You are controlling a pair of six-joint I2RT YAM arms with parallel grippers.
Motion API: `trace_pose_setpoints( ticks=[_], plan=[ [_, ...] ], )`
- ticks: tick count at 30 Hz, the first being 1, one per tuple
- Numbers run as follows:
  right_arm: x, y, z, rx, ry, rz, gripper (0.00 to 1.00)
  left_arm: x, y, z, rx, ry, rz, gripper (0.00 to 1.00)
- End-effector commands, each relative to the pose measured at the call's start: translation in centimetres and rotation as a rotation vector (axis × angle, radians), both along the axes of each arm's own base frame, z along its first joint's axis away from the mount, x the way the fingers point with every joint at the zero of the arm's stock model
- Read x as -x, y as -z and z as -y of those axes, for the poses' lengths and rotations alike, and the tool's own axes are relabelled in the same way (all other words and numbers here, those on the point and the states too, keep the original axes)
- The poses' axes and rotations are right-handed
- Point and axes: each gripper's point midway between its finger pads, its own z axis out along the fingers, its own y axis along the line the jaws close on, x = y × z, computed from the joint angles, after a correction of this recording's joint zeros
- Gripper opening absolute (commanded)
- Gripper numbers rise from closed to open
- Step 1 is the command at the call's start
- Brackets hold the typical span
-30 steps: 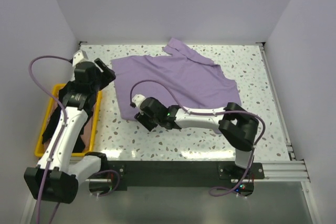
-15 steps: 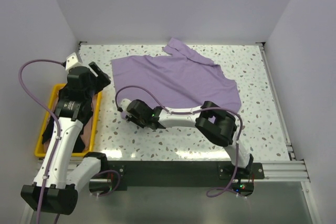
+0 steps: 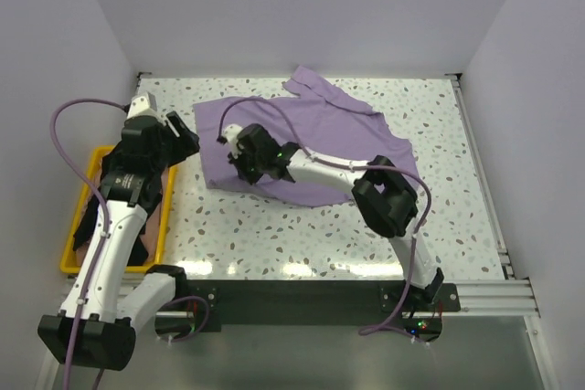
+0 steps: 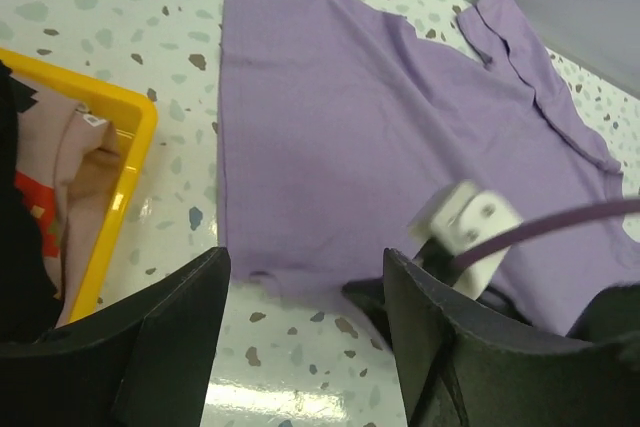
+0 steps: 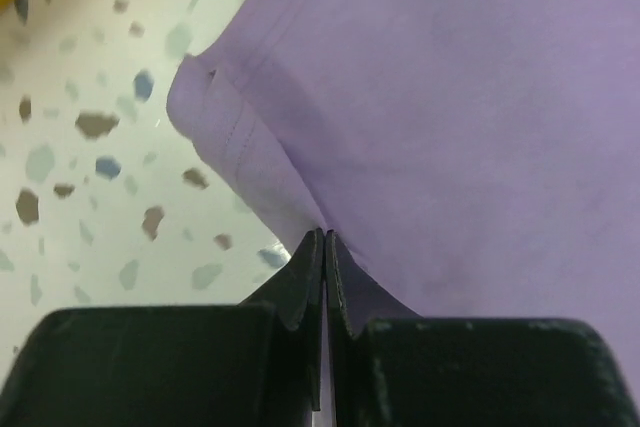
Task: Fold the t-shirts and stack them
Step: Flatten the tshirt out
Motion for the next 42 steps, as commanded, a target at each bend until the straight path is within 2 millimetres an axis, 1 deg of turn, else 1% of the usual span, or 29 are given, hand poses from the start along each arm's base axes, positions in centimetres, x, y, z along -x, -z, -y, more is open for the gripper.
trace_pose_setpoints(
  ticks=[1,2,3,4,6,7,9,11,12,13,15,16,17,19,20,21,22,24,25,26,27,28,29,31,32,38,39,41,42],
  plan=[
    [-3.6,-3.1,0.8,-0.159,0.057,-0.143,0.0,-0.8,1.8,1.7,0.004,0.12,-0.035,0.67],
    [-4.0,-3.5,0.7,-0.194,0.063,-0.182,0.0,-0.9,2.2,2.3,0.018,0.151,-0.04,0.67],
    [-5.5,-3.4,1.7,-0.208,0.098,-0.201,0.0,-1.0,2.6,2.5,0.02,0.162,-0.05,0.66],
    [-6.1,-2.4,2.0,-0.207,0.114,-0.23,0.0,-1.1,3.3,2.7,0.024,0.173,-0.066,0.66],
    [-7.3,-2.3,2.6,-0.245,0.137,-0.283,0.0,-1.2,4.2,3.4,0.042,0.205,-0.081,0.66],
    [-7.6,-1.3,2.8,-0.242,0.151,-0.306,0.0,-1.2,5.2,3.6,0.049,0.215,-0.105,0.66],
    [-8.3,-0.8,3.3,-0.256,0.174,-0.341,0.01,-1.4,5.9,4.1,0.067,0.232,-0.114,0.67],
    [-8.6,0.0,3.7,-0.252,0.196,-0.361,0.03,-1.3,7.4,4.4,0.078,0.24,-0.147,0.67],
    [-8.9,0.1,4.0,-0.254,0.209,-0.366,0.06,-1.3,7.9,4.6,0.087,0.241,-0.156,0.67],
    [-9.4,0.3,4.4,-0.25,0.242,-0.364,0.17,-1.5,9.6,5.1,0.109,0.246,-0.192,0.66],
    [-9.4,0.1,4.7,-0.249,0.26,-0.36,0.2,-1.6,10.0,5.4,0.119,0.255,-0.192,0.65],
    [-10.0,0.1,5.4,-0.235,0.3,-0.341,0.28,-1.9,10.8,5.7,0.131,0.253,-0.212,0.64],
    [-10.1,0.3,5.8,-0.226,0.325,-0.339,0.32,-2.2,10.9,6.1,0.136,0.262,-0.209,0.64],
    [-10.6,-0.7,6.8,-0.216,0.381,-0.301,0.4,-2.8,12.0,6.6,0.138,0.263,-0.238,0.61],
    [-10.8,-0.3,7.9,-0.189,0.437,-0.279,0.4,-3.2,12.1,7.1,0.127,0.266,-0.239,0.6],
    [-10.9,-0.6,8.4,-0.184,0.461,-0.264,0.4,-3.5,12.4,7.4,0.121,0.266,-0.248,0.57],
    [-11.1,-1.8,8.9,-0.193,0.481,-0.236,0.41,-3.7,13.5,7.7,0.115,0.261,-0.282,0.56],
    [-11.1,-1.8,10.5,-0.17,0.548,-0.207,0.41,-4.6,13.9,8.3,0.109,0.254,-0.289,0.52],
    [-11.3,-3.4,10.9,-0.192,0.565,-0.174,0.41,-4.8,15.0,8.6,0.109,0.252,-0.319,0.52],
    [-10.7,-3.0,11.6,-0.181,0.586,-0.177,0.41,-5.5,15.0,8.8,0.108,0.246,-0.313,0.51],
    [-10.8,-3.5,12.1,-0.186,0.605,-0.157,0.41,-5.8,15.2,8.9,0.114,0.242,-0.316,0.5],
    [-10.8,-5.0,12.4,-0.215,0.612,-0.133,0.41,-6.1,16.2,9.1,0.114,0.242,-0.338,0.5],
    [-10.2,-4.8,13.0,-0.21,0.623,-0.139,0.41,-6.8,16.0,9.3,0.118,0.242,-0.328,0.49],
    [-10.1,-5.9,13.3,-0.242,0.623,-0.122,0.42,-7.4,16.9,9.5,0.122,0.239,-0.349,0.48],
    [-9.7,-6.6,13.6,-0.253,0.623,-0.115,0.42,-8.1,16.5,9.9,0.129,0.246,-0.333,0.47],
    [-8.7,-7.6,14.9,-0.246,0.632,-0.107,0.42,-9.8,17.6,10.5,0.135,0.254,-0.358,0.47],
    [-8.6,-8.3,15.3,-0.257,0.636,-0.097,0.42,-9.9,17.7,10.6,0.135,0.252,-0.362,0.46],
    [-8.3,-8.4,15.8,-0.252,0.644,-0.096,0.42,-10.3,18.3,10.7,0.136,0.25,-0.373,0.46],
    [-8.2,-9.0,16.1,-0.26,0.646,-0.091,0.43,-10.4,18.4,10.8,0.139,0.252,-0.376,0.46]
  ],
)
